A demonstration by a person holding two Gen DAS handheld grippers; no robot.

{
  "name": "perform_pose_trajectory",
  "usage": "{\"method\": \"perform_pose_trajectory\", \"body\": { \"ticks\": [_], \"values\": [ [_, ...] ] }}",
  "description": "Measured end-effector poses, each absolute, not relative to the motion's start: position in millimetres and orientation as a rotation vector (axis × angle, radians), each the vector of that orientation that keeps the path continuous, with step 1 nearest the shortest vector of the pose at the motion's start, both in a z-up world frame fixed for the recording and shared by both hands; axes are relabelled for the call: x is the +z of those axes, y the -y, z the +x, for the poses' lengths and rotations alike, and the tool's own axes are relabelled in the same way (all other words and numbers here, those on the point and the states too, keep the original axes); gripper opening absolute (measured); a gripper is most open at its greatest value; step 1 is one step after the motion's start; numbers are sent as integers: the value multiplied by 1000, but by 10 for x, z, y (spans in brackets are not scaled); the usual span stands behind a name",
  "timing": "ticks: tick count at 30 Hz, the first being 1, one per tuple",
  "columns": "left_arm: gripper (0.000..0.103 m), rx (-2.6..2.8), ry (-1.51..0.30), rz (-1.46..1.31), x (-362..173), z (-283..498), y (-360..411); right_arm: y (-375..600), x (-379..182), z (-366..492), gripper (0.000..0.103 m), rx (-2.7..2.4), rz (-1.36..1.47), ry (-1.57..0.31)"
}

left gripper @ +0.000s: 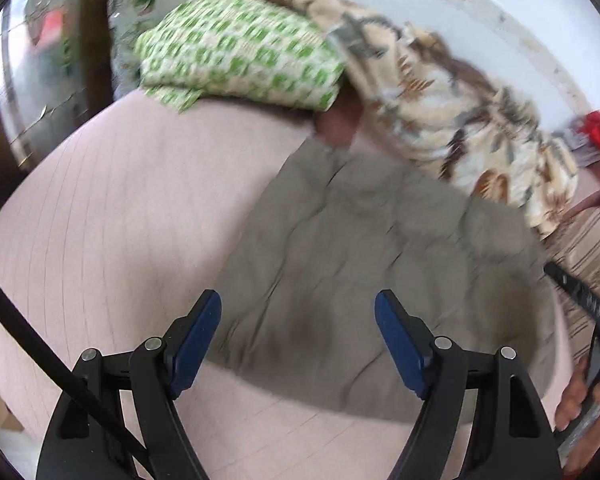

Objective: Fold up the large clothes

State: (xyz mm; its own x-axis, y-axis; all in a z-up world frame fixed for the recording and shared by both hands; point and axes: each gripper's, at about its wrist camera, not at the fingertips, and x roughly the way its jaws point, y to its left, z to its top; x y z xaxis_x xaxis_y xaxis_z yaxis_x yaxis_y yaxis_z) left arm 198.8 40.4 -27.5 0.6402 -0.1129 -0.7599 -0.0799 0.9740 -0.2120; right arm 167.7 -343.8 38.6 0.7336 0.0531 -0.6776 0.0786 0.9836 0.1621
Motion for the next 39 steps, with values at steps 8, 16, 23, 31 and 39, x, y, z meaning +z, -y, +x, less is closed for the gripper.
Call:
{"method": "perform_pose_trajectory", "body": {
  "ticks": [8,16,23,31,39],
  "values": [
    [78,82,-806,-234,-618,2065,-676,2734,-385,2310,63,-66,43,-856],
    [78,95,-849,-255,-734,2335,-951,2857,-904,3169,76,-224,-16,-864],
    [78,128,-874,-295,-771,2280,-1133,2846,-872,3230,78,-241,-53,-881],
    [78,155,-856,-333,-707,2186,-1342,2287,-74,2866,77,-156,-72,-774],
    [78,197,-876,-398,-742,2240,-1616,1134,-734,3147,72,83,-147,-968]
  ]
}}
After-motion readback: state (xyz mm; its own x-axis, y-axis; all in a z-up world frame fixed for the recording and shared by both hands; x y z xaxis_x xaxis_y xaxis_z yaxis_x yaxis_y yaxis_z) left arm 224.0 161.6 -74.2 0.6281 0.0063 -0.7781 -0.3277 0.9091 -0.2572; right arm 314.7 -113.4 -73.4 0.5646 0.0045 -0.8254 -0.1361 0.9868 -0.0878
